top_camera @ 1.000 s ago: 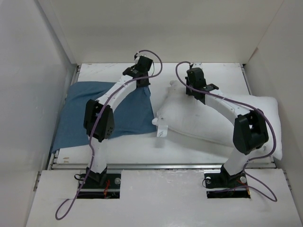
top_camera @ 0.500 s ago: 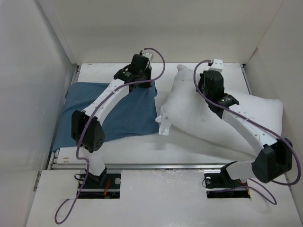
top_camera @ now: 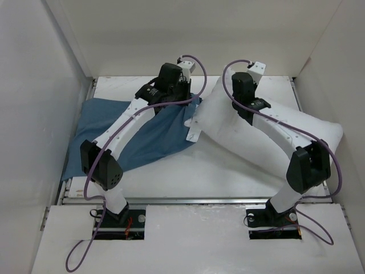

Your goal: Put the pillow into the pillowcase

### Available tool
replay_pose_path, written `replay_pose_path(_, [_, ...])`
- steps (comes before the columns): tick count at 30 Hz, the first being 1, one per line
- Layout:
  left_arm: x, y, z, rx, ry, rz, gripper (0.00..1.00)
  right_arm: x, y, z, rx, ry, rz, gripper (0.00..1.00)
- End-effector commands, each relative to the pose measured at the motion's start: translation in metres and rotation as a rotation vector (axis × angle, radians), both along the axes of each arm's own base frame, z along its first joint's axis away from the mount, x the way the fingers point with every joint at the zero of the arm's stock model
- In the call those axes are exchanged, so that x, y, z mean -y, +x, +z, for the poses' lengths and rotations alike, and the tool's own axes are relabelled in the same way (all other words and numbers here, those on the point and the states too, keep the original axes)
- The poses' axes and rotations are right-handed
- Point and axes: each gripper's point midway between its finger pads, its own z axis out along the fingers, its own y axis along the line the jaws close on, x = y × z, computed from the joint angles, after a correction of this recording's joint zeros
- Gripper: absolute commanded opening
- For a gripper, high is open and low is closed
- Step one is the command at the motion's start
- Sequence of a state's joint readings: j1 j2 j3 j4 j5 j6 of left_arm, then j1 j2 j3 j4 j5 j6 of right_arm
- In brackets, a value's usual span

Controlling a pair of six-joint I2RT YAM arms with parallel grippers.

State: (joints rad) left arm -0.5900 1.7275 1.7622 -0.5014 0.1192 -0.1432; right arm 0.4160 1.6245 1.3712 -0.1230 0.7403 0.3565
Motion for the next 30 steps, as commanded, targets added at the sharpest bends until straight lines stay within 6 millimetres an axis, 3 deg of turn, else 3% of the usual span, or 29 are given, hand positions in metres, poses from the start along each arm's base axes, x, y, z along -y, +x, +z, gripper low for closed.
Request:
replay_pose_path(1, [-0.007, -0.003, 0.027, 0.073, -0.015, 0.007, 0.00, 0.029, 0.000, 0.069, 0.184, 0.038, -0.185, 0.00])
replay_pose_path(5, [-0.007, 0.007, 0.007, 0.032, 0.011, 0.059, 0.04, 0.041, -0.005, 0.073, 0.182, 0.032, -0.196, 0.00])
replay_pose_path(8, [-0.027, 0.029, -0.010, -0.008, 0.042, 0.157, 0.04, 0.046, -0.007, 0.071, 0.172, 0.026, -0.205, 0.00])
replay_pose_path(10, [-0.026, 0.032, -0.004, -0.009, 0.025, 0.145, 0.04, 0.045, -0.005, 0.065, 0.159, 0.020, -0.204, 0.00])
replay_pose_path(11, [-0.028, 0.035, -0.010, -0.024, 0.027, 0.147, 0.04, 0.045, -0.004, 0.074, 0.174, 0.027, -0.205, 0.00])
replay_pose_path(13, [-0.025, 0.033, -0.010, -0.031, 0.018, 0.131, 0.05, 0.044, 0.004, 0.067, 0.154, 0.012, -0.217, 0.00])
replay_pose_path(18, [-0.023, 0.033, -0.012, -0.029, 0.018, 0.116, 0.19, 0.023, 0.021, 0.074, 0.168, 0.077, -0.136, 0.00])
replay_pose_path(24, [-0.017, 0.039, -0.004, -0.014, 0.001, 0.108, 0.13, -0.002, 0.032, 0.055, 0.141, 0.070, -0.110, 0.00])
replay_pose_path(26, [-0.017, 0.039, -0.011, -0.029, 0.011, 0.108, 0.13, 0.008, 0.033, 0.048, 0.122, 0.031, -0.179, 0.00])
replay_pose_path(27, [-0.020, 0.039, -0.012, -0.039, 0.016, 0.125, 0.20, 0.013, 0.031, 0.046, 0.110, 0.010, -0.213, 0.00])
replay_pose_path(29, [-0.024, 0.036, -0.029, -0.073, 0.038, 0.147, 0.25, 0.043, 0.026, 0.051, 0.100, -0.030, -0.317, 0.00])
replay_pose_path(30, [-0.032, 0.034, -0.047, -0.103, 0.071, 0.183, 0.25, 0.055, 0.023, 0.047, 0.065, -0.047, -0.339, 0.00])
